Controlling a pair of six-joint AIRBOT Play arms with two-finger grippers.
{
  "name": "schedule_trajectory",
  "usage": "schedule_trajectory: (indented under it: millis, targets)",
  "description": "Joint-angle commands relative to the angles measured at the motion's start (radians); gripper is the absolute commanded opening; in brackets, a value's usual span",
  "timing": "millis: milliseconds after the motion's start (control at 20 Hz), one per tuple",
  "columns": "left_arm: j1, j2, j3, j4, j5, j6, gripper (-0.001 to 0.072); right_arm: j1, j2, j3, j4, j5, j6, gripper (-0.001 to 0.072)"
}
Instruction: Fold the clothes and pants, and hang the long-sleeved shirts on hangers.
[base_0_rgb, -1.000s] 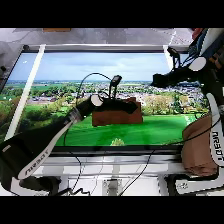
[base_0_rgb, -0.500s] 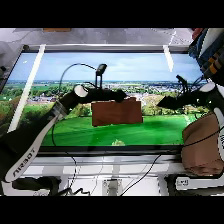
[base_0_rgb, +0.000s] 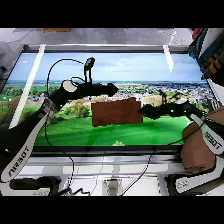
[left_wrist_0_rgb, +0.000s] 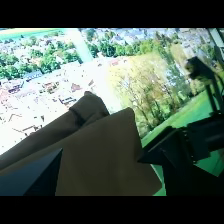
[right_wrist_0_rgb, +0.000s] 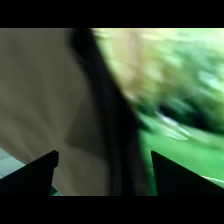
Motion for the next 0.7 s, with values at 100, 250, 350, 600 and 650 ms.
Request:
schedule_trajectory:
  millis: [100, 250, 350, 600, 650]
  targets:
    - [0.005, 0.001, 0.000, 0.000, -0.003, 0.000, 0.0698, 0.120, -0.112, 0.153, 0.020, -0.034, 0.085, 0.0646]
    - [0.005, 0.002, 0.001, 0.022, -0.002, 0.003, 0.0698, 0.178, -0.142, 0.178, 0.020, -0.027, 0.105, 0.0491]
    - [0.005, 0.002, 0.001, 0.076, -0.011, 0.003, 0.0696, 0.213, -0.144, 0.179, 0.020, -0.047, 0.085, 0.0269]
    - [0.032, 0.018, 0.001, 0.245, -0.073, 0.003, 0.0385, 0.198, -0.121, 0.299, 0.019, 0.019, 0.062, 0.0017]
    - [0.051, 0.037, 0.001, 0.285, -0.099, 0.003, 0.0201, 0.177, -0.102, 0.336, 0.019, 0.053, 0.062, 0.0016]
